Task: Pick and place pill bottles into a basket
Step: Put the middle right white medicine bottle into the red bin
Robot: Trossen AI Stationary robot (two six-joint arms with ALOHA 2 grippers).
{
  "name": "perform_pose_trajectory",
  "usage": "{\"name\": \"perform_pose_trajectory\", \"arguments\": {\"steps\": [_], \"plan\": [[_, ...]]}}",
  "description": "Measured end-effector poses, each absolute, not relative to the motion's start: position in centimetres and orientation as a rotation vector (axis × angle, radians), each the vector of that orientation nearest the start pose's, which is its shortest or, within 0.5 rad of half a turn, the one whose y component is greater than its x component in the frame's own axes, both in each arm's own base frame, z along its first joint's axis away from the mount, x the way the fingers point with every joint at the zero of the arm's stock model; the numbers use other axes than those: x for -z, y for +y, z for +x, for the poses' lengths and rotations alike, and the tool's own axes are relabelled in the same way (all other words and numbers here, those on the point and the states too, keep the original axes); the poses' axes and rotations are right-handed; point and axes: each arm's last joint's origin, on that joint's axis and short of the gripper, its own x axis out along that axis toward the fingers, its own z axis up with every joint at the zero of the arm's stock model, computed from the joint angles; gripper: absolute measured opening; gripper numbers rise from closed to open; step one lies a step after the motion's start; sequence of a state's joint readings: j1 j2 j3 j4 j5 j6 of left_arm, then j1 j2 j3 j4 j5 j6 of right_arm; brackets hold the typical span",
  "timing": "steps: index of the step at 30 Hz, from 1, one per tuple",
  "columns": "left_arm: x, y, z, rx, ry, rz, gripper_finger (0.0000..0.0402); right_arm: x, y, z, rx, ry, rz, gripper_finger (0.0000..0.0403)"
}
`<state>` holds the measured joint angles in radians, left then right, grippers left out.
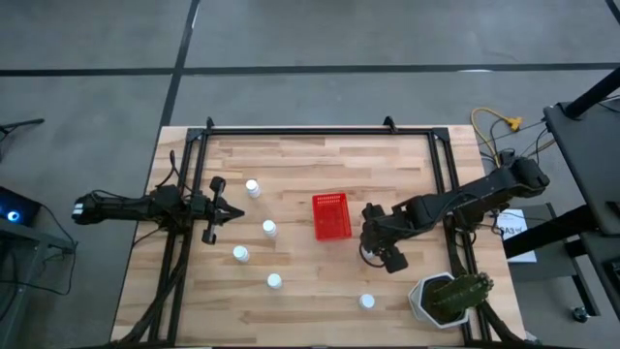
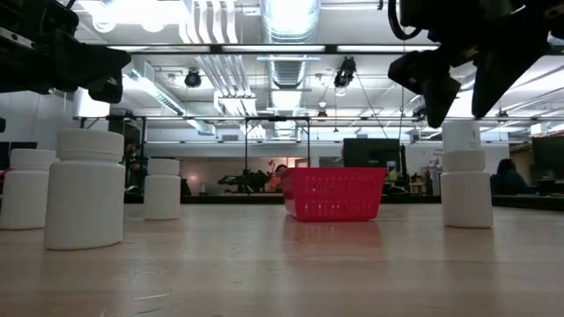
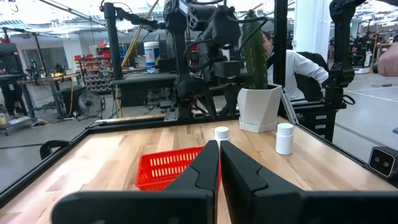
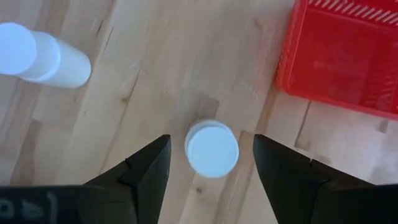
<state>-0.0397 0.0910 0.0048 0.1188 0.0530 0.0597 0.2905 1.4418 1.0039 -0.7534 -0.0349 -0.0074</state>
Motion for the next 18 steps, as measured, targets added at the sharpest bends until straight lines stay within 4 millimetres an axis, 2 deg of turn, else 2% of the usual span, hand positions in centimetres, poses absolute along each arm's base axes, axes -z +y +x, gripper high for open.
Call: {"name": "perform_pose_trajectory", "arguments": {"steps": [18], "plan": [[-16.9,-0.6,10.3,0.092,-0.035,0.060,0.0000,-20.7,7.8,25.6,-0.294,1.152,-0.150,0.0219]]}}
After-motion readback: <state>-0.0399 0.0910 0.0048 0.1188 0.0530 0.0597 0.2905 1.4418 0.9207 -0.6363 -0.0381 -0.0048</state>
